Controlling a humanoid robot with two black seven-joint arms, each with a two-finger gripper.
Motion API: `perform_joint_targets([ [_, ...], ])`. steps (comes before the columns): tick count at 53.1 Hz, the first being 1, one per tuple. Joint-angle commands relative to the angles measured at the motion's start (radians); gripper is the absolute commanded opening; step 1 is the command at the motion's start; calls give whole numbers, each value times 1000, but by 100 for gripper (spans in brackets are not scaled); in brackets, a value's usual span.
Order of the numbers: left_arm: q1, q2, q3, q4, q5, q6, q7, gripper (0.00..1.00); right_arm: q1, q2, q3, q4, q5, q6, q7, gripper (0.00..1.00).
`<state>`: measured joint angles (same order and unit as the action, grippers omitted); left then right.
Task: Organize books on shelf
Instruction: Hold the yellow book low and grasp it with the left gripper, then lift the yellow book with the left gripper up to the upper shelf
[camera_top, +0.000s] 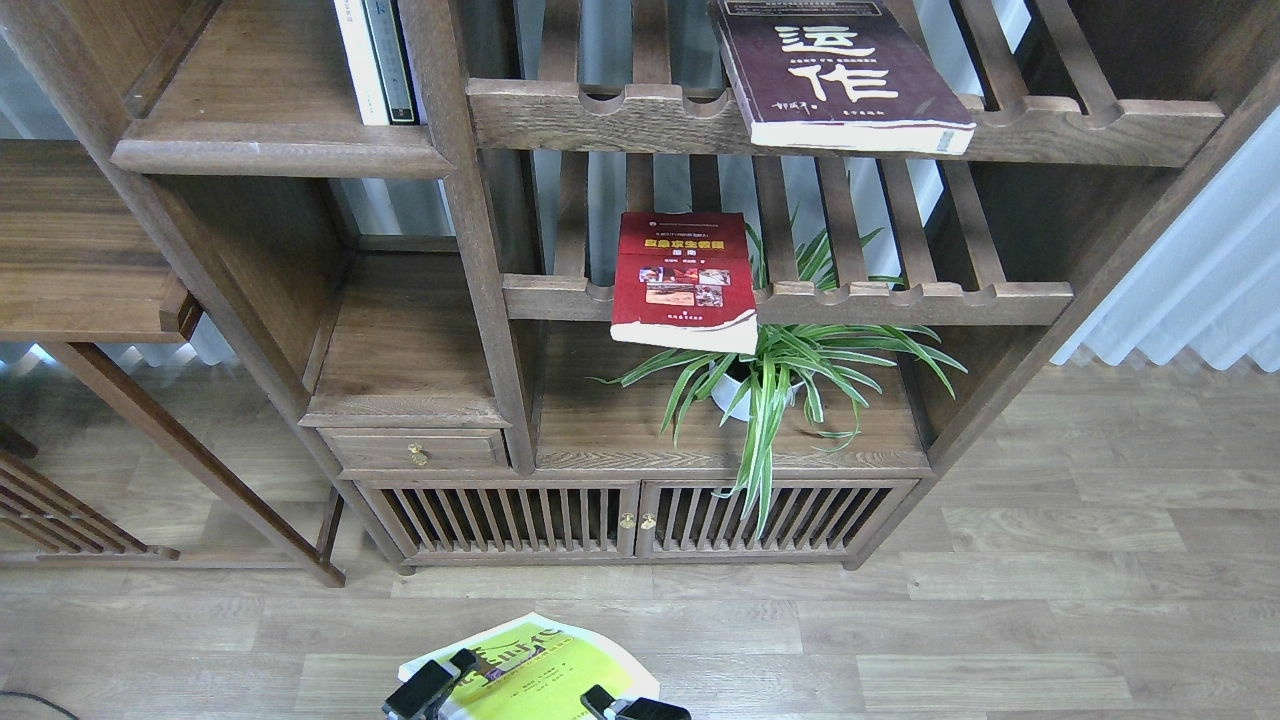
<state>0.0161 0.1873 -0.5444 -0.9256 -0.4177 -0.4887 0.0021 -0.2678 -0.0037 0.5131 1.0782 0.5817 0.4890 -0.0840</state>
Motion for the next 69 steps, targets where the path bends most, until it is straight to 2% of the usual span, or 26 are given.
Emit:
perform_joint_targets([
  [1,-11,-3,44,2,-10,0,-4,21,-10,1,-65,2,-8,0,-5,10],
  [2,-11,-2,44,2,-12,0,-4,18,-10,-1,-65,2,-8,0,-5,11],
  [3,-11,-2,44,2,-16,0,-5,7,-10,-5,-65,0,-11,0,-5,16],
  [4,-11,-2,43,2,-18,0,-5,4,-10,-12,-67,0,-16,0,-5,18],
  [11,-8,15,44,-42,-9,0,-8,2,-30,-32,-67,3,-42,0,-3,20],
  [13,-5,26,43,-58,-9,0,-8,2,-39,-35,-64,3,-52,0,-3,23],
  [14,-4,35,41,-64,-9,0,-8,2,-40,-36,-62,2,-57,0,-3,28],
  [17,-4,64,31,-81,-9,0,-8,2,-42,-45,-51,-1,-83,0,-2,56],
  [18,-2,75,24,-87,-9,0,-8,2,-45,-50,-47,-3,-89,0,-2,76],
  [20,-2,93,15,-102,-9,0,-8,2,-37,-55,-33,-7,-94,0,7,99],
  [27,7,257,-45,-220,-10,0,-8,2,-34,-94,84,-24,-91,0,12,99],
  [36,79,483,-127,-459,-9,0,-1,2,-22,-93,203,-63,-91,0,15,99],
  [47,111,629,-313,-458,14,0,6,2,12,-76,243,-115,-89,0,21,99],
  [51,111,672,-385,-460,14,0,-2,2,19,-62,245,-132,-89,0,41,99],
  [57,110,750,-557,-460,8,0,-30,2,55,-52,258,-185,-72,0,84,99],
  [61,99,776,-647,-458,-7,0,-63,2,67,-42,271,-216,-65,0,86,99],
  [63,68,796,-687,-458,-33,0,-80,2,79,-36,277,-236,-65,0,86,99],
  [69,-88,851,-686,-458,-108,0,-82,2,99,-32,277,-257,-65,0,86,99],
])
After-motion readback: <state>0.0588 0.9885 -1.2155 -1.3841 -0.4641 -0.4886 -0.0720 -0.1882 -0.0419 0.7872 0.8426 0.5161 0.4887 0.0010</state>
